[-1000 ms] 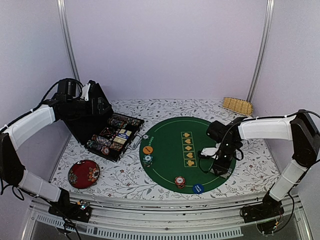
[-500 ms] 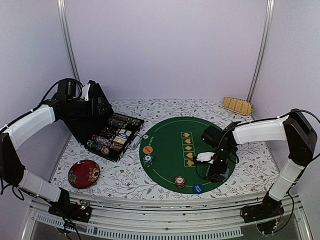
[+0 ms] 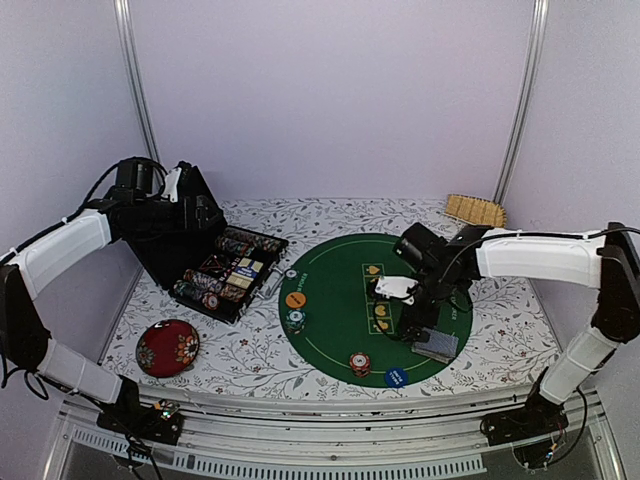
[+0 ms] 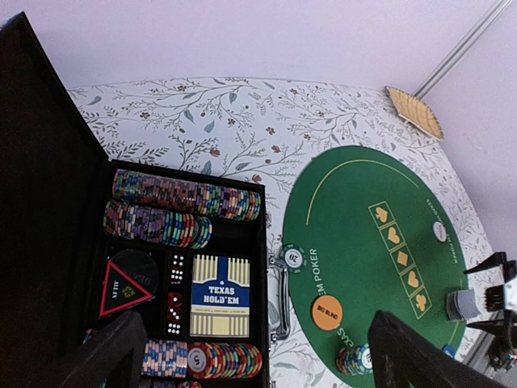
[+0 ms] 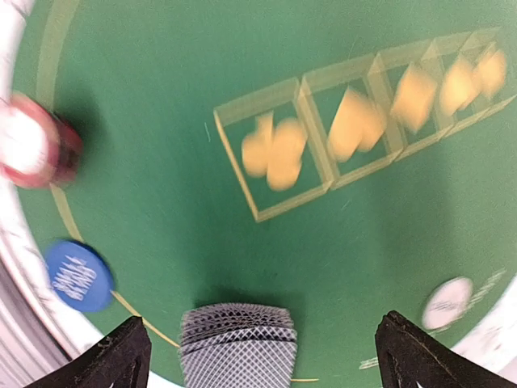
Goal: Distribute texas hold em gaming equipment
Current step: Pick up the poker card from the face-down deck piles.
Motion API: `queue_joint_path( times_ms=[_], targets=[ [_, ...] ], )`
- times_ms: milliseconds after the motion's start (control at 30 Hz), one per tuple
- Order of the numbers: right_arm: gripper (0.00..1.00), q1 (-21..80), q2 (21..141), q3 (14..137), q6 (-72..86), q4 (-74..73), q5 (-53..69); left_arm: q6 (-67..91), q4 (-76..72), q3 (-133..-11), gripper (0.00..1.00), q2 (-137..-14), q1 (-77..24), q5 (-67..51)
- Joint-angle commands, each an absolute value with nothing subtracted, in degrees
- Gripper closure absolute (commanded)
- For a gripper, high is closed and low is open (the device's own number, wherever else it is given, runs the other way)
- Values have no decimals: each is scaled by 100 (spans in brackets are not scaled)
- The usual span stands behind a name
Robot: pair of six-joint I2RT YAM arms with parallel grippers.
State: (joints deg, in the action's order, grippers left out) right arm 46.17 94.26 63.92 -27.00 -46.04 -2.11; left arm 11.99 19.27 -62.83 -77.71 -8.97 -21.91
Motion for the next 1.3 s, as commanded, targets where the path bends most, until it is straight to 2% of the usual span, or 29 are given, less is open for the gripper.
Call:
queue_joint_path(
  times_ms=[0, 133, 267, 300, 367, 467, 567, 700, 833, 1033, 1267],
  targets=[
    [1, 4787, 8623, 6736, -2627, -4175, 71, 1097, 1942, -6302, 2, -7810, -871, -2168],
    [1, 4576, 7995, 6833, -1623, -3250, -1113, 1096, 1942, -6302, 2, -7827, -875, -2145],
    [1, 3624, 7182, 6549, 986, -2883, -1290, 1124, 1942, -6303, 2, -7820, -873, -2178],
    [1, 3430, 6961, 6357, 1821, -2855, -1149, 1145, 1938, -6302, 2, -7812, -872, -2192],
    [1, 3056, 6652, 5948, 2432, -2844, -561, 1177, 1927, -6294, 2, -7812, -877, -2236],
    [1, 2795, 6608, 5788, 3214, -3727, -129, 1197, 1917, -6302, 2, -7840, -936, -2303],
    [1, 2782, 6473, 5434, 3707, -4350, 286, 1128, 1918, -6323, 2, -7864, -1153, -2369],
    [1, 2707, 6184, 4594, 4141, -4488, 889, 968, 1992, -6461, 2, -7969, -1767, -2396],
    [1, 2655, 5961, 3858, 4354, -4244, 1354, 844, 2243, -6664, 2, -8188, -2373, -2436],
    [1, 2519, 5922, 3199, 4545, -3617, 1499, 784, 2319, -6686, 2, -8272, -2503, -2171],
    [14, 2481, 6467, 2939, 4462, -2874, 1841, 766, 2327, -6681, 2, -8311, -2505, -2116]
  ],
)
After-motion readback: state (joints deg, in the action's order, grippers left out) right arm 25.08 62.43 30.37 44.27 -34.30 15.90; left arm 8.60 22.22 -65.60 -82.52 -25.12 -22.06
